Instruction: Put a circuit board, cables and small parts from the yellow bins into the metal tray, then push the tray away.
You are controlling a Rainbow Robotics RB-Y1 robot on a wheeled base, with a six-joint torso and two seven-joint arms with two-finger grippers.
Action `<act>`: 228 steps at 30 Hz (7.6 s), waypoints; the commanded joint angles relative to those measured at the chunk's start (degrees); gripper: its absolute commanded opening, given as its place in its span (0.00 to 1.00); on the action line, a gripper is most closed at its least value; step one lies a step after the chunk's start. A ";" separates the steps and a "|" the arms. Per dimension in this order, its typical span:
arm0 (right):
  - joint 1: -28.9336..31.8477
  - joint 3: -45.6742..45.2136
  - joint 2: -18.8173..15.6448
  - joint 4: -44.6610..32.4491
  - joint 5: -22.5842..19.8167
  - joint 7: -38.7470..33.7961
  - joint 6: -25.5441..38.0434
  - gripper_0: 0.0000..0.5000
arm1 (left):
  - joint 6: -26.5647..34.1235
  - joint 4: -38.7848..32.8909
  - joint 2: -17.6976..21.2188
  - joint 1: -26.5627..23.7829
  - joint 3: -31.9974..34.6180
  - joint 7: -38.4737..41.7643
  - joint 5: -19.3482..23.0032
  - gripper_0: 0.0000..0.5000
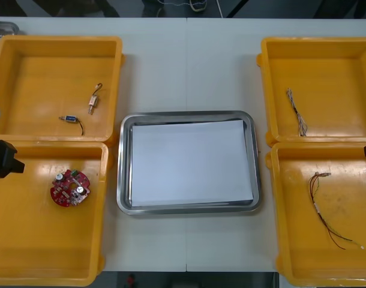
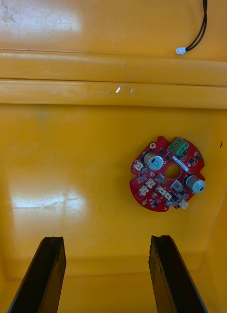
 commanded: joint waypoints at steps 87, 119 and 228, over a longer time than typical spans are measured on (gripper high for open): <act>23.63 24.93 8.17 4.06 23.92 3.69 -34.75 1.00 | -50.31 -4.05 15.06 8.78 -32.98 -20.63 -5.83 1.00; 23.63 21.42 8.26 -0.60 22.69 3.69 -31.59 0.00 | -53.57 0.87 15.06 5.79 -38.16 -19.49 -8.11 1.00; -7.13 14.47 -8.09 -14.13 -10.45 5.53 0.19 0.00 | -25.00 -16.27 4.07 -25.93 -50.20 3.71 -8.73 0.00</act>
